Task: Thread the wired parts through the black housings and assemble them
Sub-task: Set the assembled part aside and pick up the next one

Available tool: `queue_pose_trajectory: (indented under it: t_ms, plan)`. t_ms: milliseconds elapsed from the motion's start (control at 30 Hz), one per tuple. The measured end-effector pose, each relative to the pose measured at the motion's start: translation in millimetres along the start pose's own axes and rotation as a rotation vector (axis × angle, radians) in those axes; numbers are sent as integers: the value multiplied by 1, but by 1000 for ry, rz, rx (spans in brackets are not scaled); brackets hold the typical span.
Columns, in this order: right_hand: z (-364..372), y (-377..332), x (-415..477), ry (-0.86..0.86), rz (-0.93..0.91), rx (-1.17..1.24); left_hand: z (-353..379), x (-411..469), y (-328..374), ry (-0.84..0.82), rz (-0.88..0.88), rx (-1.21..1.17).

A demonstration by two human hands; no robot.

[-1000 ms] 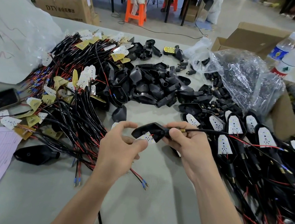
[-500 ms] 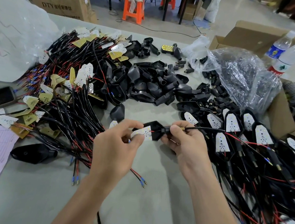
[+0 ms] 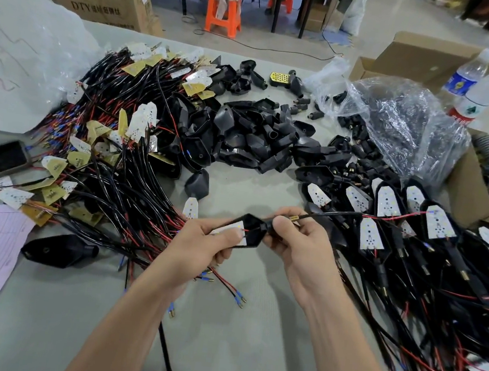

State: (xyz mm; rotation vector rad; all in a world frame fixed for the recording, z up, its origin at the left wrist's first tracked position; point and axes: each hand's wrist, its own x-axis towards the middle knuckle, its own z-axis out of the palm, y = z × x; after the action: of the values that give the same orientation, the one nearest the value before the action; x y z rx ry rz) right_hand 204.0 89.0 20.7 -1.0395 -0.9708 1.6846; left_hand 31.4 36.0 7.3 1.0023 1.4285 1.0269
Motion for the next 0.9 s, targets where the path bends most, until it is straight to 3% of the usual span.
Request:
queue_pose_trajectory:
  t_ms: [167,367,667,733,800,900]
  plan:
    - [2,-5,-1,11,-42,-84,12,4,-5,74,13,-32]
    - [-5,-12,-1,30,-29,-108,-6,2,-8,-115,6,-314]
    - [0,-10,1,47,-71,-181,11,3,-5,92,24,-325]
    - [-3,-16,0,65,-50,-330,10,6,-3,141,4,-378]
    - [-8,-25,-4,209,-121,-662,5,10,-3,182,0,-420]
    - [-10,-46,-24,538,-542,-1035,-7,15,-2,199,8,-416]
